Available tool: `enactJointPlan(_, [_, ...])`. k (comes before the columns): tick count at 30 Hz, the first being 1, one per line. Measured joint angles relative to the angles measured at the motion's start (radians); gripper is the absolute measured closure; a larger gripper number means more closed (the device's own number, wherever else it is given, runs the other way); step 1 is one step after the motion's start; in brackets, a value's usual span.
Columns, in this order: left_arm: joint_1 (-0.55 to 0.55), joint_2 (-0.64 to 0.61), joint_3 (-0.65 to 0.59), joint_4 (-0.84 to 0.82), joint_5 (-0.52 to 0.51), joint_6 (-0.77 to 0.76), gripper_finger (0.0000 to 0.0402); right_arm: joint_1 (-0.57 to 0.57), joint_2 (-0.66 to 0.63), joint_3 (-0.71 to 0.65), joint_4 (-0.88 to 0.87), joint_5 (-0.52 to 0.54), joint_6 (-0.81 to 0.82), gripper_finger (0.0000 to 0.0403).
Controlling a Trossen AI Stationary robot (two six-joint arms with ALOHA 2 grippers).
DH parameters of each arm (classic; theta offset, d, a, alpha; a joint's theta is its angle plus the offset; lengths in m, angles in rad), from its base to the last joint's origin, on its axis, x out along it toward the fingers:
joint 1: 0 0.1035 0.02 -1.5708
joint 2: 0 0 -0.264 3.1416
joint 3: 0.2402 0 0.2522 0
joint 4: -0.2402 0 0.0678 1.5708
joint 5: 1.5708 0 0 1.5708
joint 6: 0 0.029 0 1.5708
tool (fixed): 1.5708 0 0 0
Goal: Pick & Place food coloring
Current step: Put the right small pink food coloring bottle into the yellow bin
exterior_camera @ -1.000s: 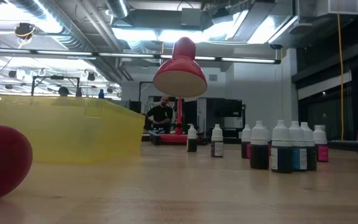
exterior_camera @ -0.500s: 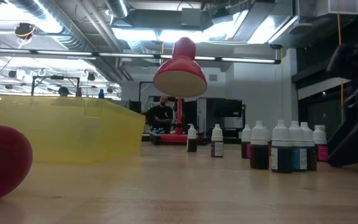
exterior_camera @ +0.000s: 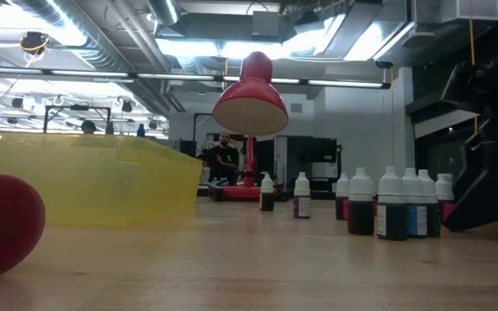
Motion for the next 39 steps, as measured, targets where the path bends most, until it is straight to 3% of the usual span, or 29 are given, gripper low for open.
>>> enactJointPlan(10, [0.0,0.0,0.0,0.0,0.0,0.0,0.0142,0.0,0.001,0.0,0.006,-0.024,0.0,0.0216])
enactJointPlan(15, [0.0,0.0,0.0,0.0,0.0,0.0,0.0142,0.0,0.002,-0.001,0.025,-0.025,-0.004,0.0254])
enactJointPlan(39, [0.0,0.0,0.0,0.0,0.0,0.0,0.0142,-0.026,0.002,-0.003,0.086,-0.013,0.031,0.0276])
